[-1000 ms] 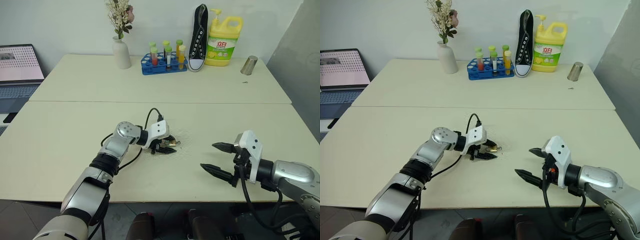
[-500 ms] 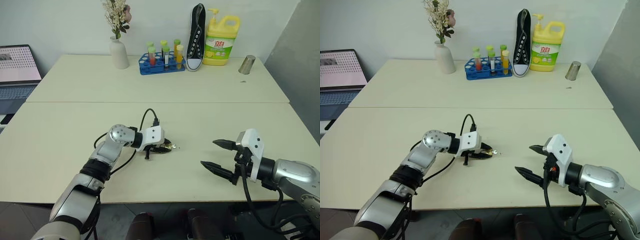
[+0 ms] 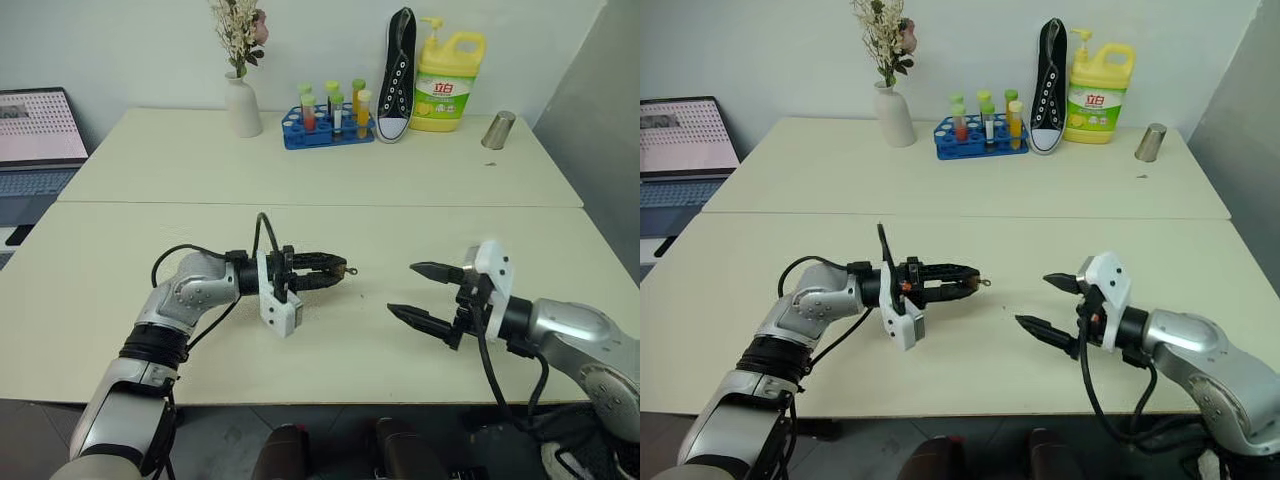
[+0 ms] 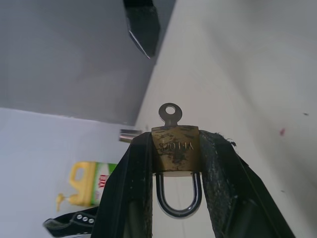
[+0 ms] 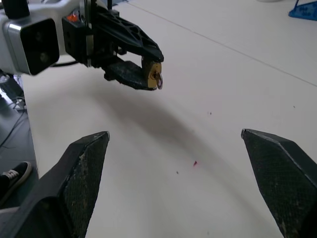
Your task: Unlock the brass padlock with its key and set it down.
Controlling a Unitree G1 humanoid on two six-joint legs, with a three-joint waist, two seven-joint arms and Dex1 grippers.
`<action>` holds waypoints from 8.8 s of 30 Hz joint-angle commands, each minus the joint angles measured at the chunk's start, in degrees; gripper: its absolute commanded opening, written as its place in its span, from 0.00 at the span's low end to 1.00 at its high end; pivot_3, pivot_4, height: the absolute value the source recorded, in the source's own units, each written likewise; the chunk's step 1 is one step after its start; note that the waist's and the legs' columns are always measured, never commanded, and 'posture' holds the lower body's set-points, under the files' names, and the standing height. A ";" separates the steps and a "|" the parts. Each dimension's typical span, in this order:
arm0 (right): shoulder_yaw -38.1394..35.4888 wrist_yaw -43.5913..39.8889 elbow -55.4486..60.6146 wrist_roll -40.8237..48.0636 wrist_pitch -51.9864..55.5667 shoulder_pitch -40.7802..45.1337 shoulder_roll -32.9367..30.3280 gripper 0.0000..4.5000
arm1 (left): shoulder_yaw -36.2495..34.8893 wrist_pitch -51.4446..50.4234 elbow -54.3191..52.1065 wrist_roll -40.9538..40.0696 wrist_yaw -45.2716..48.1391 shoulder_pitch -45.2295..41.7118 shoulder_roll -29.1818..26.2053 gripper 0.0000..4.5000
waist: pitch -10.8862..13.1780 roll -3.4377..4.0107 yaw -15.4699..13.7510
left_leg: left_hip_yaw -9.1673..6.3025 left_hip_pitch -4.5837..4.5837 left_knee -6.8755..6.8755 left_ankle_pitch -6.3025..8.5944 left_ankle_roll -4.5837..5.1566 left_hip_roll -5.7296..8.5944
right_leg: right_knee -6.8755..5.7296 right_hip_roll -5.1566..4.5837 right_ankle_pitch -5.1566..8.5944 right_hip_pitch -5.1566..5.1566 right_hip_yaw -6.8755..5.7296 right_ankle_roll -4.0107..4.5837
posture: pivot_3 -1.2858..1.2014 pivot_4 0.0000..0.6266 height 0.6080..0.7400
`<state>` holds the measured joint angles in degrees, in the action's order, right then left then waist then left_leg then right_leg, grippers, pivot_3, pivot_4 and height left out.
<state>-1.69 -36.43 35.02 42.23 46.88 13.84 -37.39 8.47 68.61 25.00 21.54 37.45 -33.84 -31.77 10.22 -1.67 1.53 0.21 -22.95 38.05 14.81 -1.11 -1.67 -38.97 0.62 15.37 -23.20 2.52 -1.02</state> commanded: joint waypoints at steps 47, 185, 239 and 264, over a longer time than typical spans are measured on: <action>7.22 -6.27 -11.46 1.59 2.47 13.09 9.50 0.00 | 2.66 -1.62 -6.81 3.84 -13.50 2.24 -5.04 0.21 | 0.00 0.01 0.06 | -0.06 0.00 -0.06 0.00 0.00 -0.02 | -0.04 -0.23 -0.09 -0.02 -0.18 0.15 | 0.52 0.24 1.00; 6.69 -10.44 -11.38 0.13 2.95 15.92 4.59 0.03 | 0.00 -86.73 -30.48 -55.28 22.83 8.53 -2.68 0.00 | 0.04 0.07 0.22 | -0.11 -0.05 -0.10 0.01 0.01 -0.04 | -0.01 0.07 0.04 -0.11 -0.08 -0.04 | 0.52 0.24 1.00; 8.02 -11.55 -11.69 -0.99 3.30 15.35 4.00 0.03 | -5.73 -98.31 -39.87 -57.37 24.30 11.36 -0.93 0.00 | 0.05 0.06 0.18 | -0.11 -0.05 -0.11 0.01 0.01 -0.04 | 0.02 0.06 0.05 -0.11 -0.07 -0.05 | 0.52 0.24 1.00; 8.41 -11.90 -11.40 -1.44 3.46 14.86 4.04 0.03 | -8.57 -105.64 -41.32 -64.18 20.68 8.95 -0.92 0.00 | 0.05 0.05 0.18 | -0.11 -0.06 -0.11 0.01 0.00 -0.04 | 0.02 0.06 0.06 -0.11 -0.06 -0.06 | 0.52 0.24 1.00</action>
<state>7.57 -47.86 22.15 40.19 50.82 28.52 -33.26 1.58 -37.13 -15.45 -41.57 58.13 -23.62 -32.71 10.28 -1.62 1.71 0.10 -23.00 37.94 14.82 -1.10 -1.71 -38.95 0.69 15.43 -23.30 2.45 -1.08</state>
